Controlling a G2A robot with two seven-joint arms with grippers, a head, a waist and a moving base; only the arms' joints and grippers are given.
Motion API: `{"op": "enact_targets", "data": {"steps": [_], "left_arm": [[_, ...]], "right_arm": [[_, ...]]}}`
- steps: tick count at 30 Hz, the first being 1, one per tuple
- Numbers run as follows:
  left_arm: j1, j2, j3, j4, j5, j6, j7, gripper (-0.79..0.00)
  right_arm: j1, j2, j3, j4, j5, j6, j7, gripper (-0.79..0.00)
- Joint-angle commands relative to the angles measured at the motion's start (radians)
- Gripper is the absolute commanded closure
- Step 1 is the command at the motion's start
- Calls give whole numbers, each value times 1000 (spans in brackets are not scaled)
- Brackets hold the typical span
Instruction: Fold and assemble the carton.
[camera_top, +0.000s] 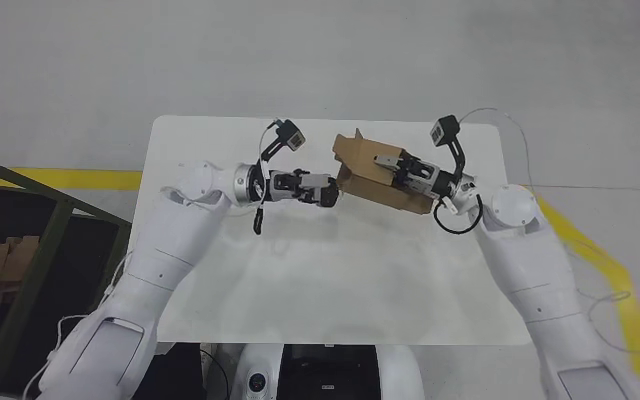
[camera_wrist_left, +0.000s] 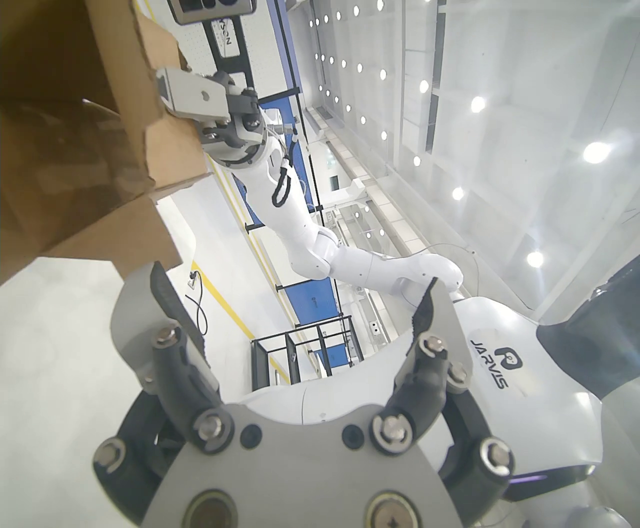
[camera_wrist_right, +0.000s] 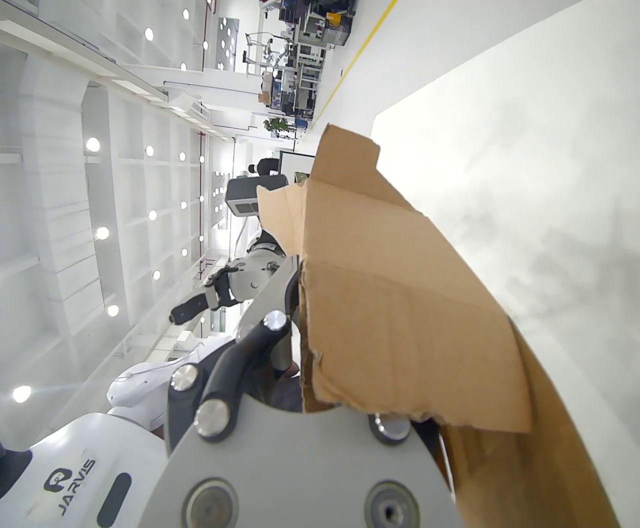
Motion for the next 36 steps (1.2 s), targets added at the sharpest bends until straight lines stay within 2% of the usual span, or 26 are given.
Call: {"op": "enact_targets", "data": {"steps": [1, 9, 15, 27, 29, 36], "left_arm": [[13, 7, -30, 5, -1, -3, 8, -785], [40, 21, -86, 28, 18, -7, 55, -785], [30, 14, -51, 50, 40, -4, 81, -785], [1, -9, 29, 58, -9, -6, 43, -785], [1, -8, 23, 53, 9, -39, 51, -785], [38, 6, -41, -2, 127, -297, 94, -785]], "right_arm": [[-7, 4, 15, 2, 5, -5, 26, 0], [-38, 15, 47, -42, 41, -12, 103, 0], [-50, 17, 46, -90, 52, -11, 110, 0], [-61, 8, 29, -112, 86, -21, 40, 0], [-59, 8, 31, -110, 87, -20, 37, 0], [-39, 14, 47, -66, 107, 42, 91, 0]]}}
